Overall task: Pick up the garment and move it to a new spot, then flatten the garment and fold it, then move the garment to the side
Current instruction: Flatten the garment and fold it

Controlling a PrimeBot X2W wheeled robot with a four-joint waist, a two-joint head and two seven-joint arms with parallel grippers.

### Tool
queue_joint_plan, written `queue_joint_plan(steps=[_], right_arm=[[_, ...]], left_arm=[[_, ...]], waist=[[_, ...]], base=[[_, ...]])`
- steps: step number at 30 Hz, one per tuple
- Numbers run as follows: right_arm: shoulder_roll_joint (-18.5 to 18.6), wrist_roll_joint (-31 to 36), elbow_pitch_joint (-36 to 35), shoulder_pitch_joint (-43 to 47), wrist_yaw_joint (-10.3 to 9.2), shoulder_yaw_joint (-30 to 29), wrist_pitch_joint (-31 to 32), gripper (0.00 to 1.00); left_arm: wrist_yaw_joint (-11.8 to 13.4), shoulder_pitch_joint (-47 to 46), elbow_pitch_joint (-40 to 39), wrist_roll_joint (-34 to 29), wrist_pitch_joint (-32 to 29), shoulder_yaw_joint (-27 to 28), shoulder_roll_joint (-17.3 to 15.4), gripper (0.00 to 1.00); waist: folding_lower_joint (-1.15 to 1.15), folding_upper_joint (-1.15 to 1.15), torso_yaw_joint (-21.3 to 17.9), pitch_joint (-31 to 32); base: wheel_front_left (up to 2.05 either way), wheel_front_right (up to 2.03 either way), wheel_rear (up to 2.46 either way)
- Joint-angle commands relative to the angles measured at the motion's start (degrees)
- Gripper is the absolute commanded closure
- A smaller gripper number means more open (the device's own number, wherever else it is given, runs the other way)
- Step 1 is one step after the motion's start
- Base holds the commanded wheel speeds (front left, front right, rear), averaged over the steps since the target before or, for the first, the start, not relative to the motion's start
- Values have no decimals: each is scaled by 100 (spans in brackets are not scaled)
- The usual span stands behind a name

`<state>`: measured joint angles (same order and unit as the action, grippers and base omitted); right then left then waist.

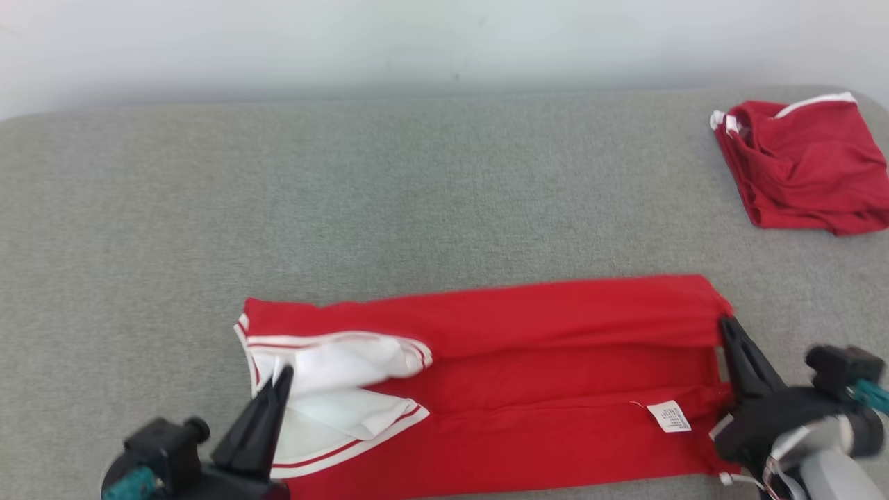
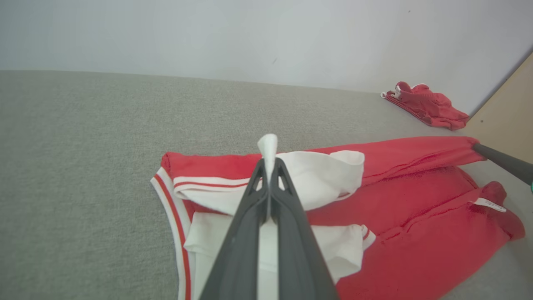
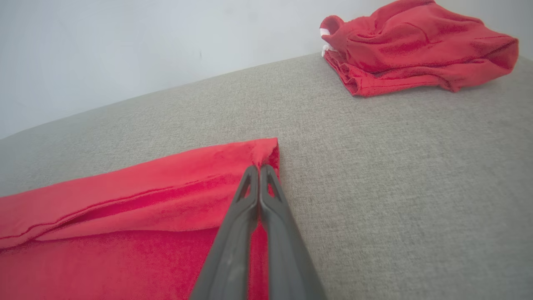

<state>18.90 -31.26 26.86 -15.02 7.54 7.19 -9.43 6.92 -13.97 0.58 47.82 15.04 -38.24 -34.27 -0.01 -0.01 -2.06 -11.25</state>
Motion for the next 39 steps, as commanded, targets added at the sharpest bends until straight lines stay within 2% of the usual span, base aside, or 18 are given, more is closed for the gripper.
queue_joint_plan(steps=[1, 8, 11, 13, 14, 15, 16, 22, 25, 26, 29, 30, 33, 39], right_arm=[[-2, 25, -88, 168, -15, -107, 65, 100], [-243, 195, -582, 797, -15, -637, 559, 100], [-395, 294, -708, 934, -15, -701, 714, 100], [-435, 393, -747, 993, -15, -737, 807, 100], [-456, 443, -772, 1011, -15, -766, 813, 58], [-487, 483, -791, 1028, -15, -791, 825, 0], [-517, 507, -812, 1046, -15, -805, 840, 0], [-569, 618, -990, 1047, -15, -929, 801, 0], [-578, 686, -1025, 971, -15, -954, 837, 0], [-581, 752, -982, 900, -15, -939, 891, 0], [-571, 917, -802, 773, -15, -914, 987, 0], [-571, 917, -802, 773, -15, -914, 987, 0], [-611, 1130, -427, 565, -15, -937, 1057, 0], [-624, 1336, 252, 384, -15, -1009, 1116, 0]], left_arm=[[-30, 140, 56, -77, 14, 30, 60, 100], [-124, 463, 578, -361, 14, 210, 424, 100], [-112, 527, 825, -630, 14, 306, 608, 100], [-193, 576, 1028, -707, 14, 385, 737, 100], [-228, 569, 1123, -781, 14, 415, 774, 85], [-255, 554, 1171, -843, 14, 461, 830, 46], [-277, 538, 1188, -862, 14, 564, 921, 0], [-367, 701, 1075, -1431, 14, 1385, 1271, 0], [-345, 845, 840, -1935, 14, 1848, 1467, 0], [-333, 969, 642, -2298, 14, 2146, 1617, 0], [-394, 1128, 480, -2735, 14, 2559, 1887, 0], [-394, 1128, 480, -2735, 14, 2559, 1887, 0], [-537, 1296, 402, -3145, 15, 3006, 2292, 0], [-793, 1408, 490, -3723, 15, 3337, 2721, 0]], waist=[[1, 1, 91, 107], [1, 1, 148, 262], [1, 1, 154, 296], [1, 1, 163, 306], [1, 1, 169, 311], [1, 1, 176, 312], [1, 1, 186, 311], [1, 1, 224, 326], [1, 1, 219, 356], [1, 1, 208, 382], [1, 1, 191, 419], [1, 1, 191, 419], [1, 1, 214, 447], [1, 1, 317, 450]], base=[[0, 0, 0], [0, 0, 0], [0, 0, 0], [0, 0, 0], [0, 0, 0], [0, 0, 0], [0, 0, 0], [0, 0, 0], [0, 0, 0], [0, 0, 0], [0, 0, 0], [0, 0, 0], [0, 0, 0], [0, 0, 0]])
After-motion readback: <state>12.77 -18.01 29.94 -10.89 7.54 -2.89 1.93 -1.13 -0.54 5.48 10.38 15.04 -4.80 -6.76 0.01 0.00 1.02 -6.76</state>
